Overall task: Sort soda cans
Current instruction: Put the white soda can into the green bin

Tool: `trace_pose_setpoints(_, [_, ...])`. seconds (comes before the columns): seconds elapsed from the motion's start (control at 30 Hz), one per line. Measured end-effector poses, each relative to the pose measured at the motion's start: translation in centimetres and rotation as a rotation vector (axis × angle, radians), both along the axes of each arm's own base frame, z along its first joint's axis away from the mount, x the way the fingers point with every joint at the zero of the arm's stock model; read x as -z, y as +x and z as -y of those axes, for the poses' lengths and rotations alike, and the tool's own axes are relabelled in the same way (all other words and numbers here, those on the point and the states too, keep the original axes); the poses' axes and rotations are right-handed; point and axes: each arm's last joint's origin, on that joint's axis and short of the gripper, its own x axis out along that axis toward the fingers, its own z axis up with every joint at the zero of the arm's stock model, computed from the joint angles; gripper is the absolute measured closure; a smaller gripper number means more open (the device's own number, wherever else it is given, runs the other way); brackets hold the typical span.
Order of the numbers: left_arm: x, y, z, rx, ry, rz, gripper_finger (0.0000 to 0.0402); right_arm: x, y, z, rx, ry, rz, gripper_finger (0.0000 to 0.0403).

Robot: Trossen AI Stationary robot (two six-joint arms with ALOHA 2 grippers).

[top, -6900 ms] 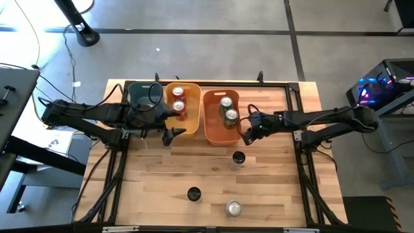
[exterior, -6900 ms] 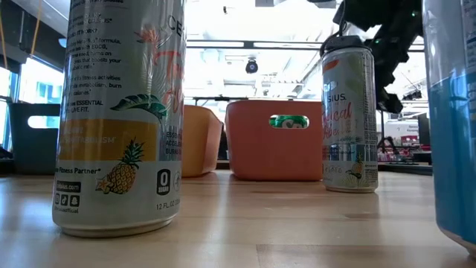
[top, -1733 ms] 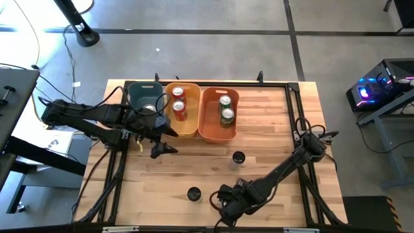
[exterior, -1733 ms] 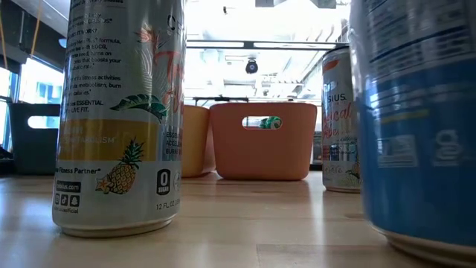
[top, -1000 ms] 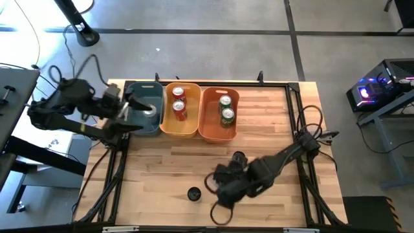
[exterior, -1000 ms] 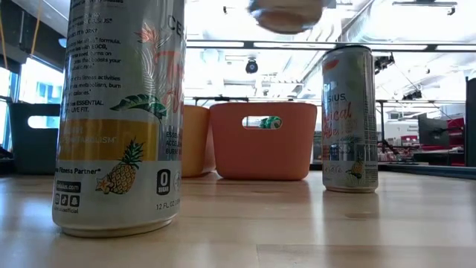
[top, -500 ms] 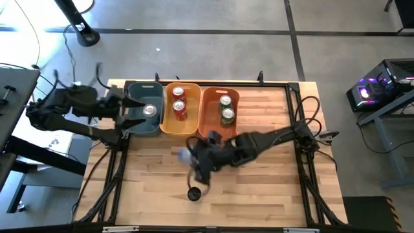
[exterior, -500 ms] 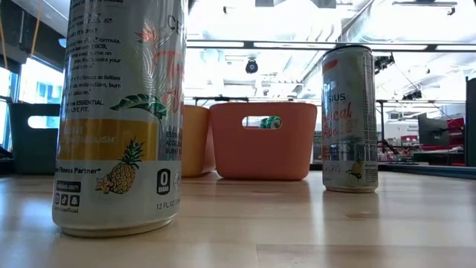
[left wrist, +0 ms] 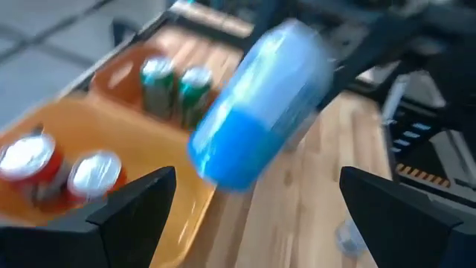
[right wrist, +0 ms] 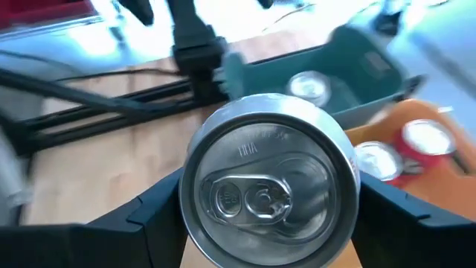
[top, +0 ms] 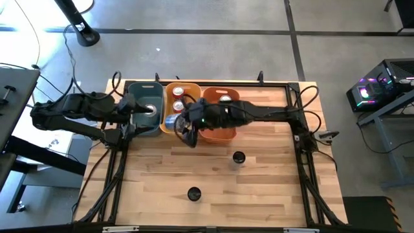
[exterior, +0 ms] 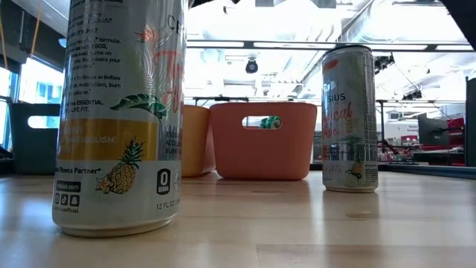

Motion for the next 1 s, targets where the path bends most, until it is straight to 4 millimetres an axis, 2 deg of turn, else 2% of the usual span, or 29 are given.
trace_pose_setpoints(0.13, [-0.4, 1.3, 0.2, 0.097, 0.091, 0.038, 0.0030, 0.3, 0.4, 1.1, -0.122, 0.057, -0.005, 0.0129])
trace_pose_setpoints(0.3, [0.7, 4.2, 0.4, 0.146, 0.238, -0.075, 0.0030, 0.6, 0.6, 2.4, -0.224, -0.008, -0.022, 0.0129])
trace_pose_setpoints(0.47, [1.8, 7.5, 0.4, 0.136, 0.246, -0.125, 0.0030, 0.6, 0.5, 3.8, -0.307, -0.051, -0.040, 0.0129])
trace_pose_setpoints(0.6, [3.0, 9.5, -0.3, 0.060, 0.171, -0.173, 0.0030, 0.6, 0.4, 4.3, -0.377, -0.080, -0.040, 0.0129])
trace_pose_setpoints(0.87, [4.0, 11.1, -1.8, 0.070, 0.146, -0.218, 0.0032, 0.8, 0.2, 5.3, -0.399, -0.100, -0.058, 0.0129])
trace_pose_setpoints(1.0, [4.0, 10.9, -2.2, 0.095, 0.119, -0.219, 0.0064, 0.7, 0.3, 5.6, -0.388, -0.095, -0.047, 0.0129])
